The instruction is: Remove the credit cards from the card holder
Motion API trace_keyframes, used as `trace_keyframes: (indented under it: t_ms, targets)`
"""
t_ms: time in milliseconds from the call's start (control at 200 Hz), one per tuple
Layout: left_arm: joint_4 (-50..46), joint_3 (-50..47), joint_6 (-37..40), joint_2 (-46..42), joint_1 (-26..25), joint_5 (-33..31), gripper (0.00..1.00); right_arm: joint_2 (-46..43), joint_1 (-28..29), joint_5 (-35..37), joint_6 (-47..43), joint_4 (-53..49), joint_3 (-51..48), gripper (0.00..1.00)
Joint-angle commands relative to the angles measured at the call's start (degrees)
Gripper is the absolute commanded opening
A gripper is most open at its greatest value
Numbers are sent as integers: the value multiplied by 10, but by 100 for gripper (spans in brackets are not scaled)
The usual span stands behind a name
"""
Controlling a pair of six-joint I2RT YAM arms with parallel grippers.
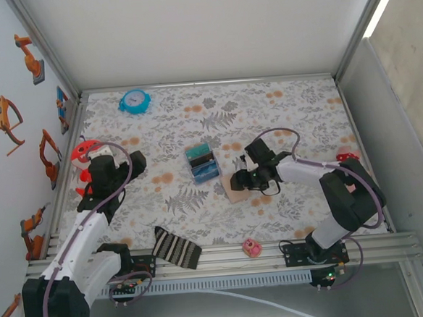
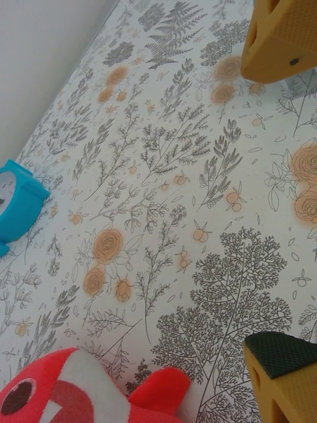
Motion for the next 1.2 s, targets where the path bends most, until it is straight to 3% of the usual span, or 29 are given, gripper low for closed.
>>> trace_keyframes:
  t_ms: [0, 110, 250, 260, 280, 1052, 1192]
  targets:
    - [-4, 21, -2, 6, -5, 7, 97, 1, 22, 60, 13, -46, -1, 65]
    - [-5, 23, -1, 11, -8, 6, 97, -1, 46, 95, 12, -55, 10, 79]
    - [-7, 26, -1, 13, -10, 4, 97, -8, 64, 119, 10, -62, 21, 90]
    - [-7, 27, -1, 14, -11, 3, 97, -9, 65, 120, 10, -63, 22, 97]
    - [-7, 27, 0, 14, -11, 3, 97, -9, 67, 121, 10, -63, 23, 99]
    - [-6, 40, -3, 45, -24, -7, 97, 52, 152, 228, 9, -92, 70, 99]
    - [-11, 42, -2, 44, -25, -11, 97, 68, 157, 241, 12, -90, 71, 88]
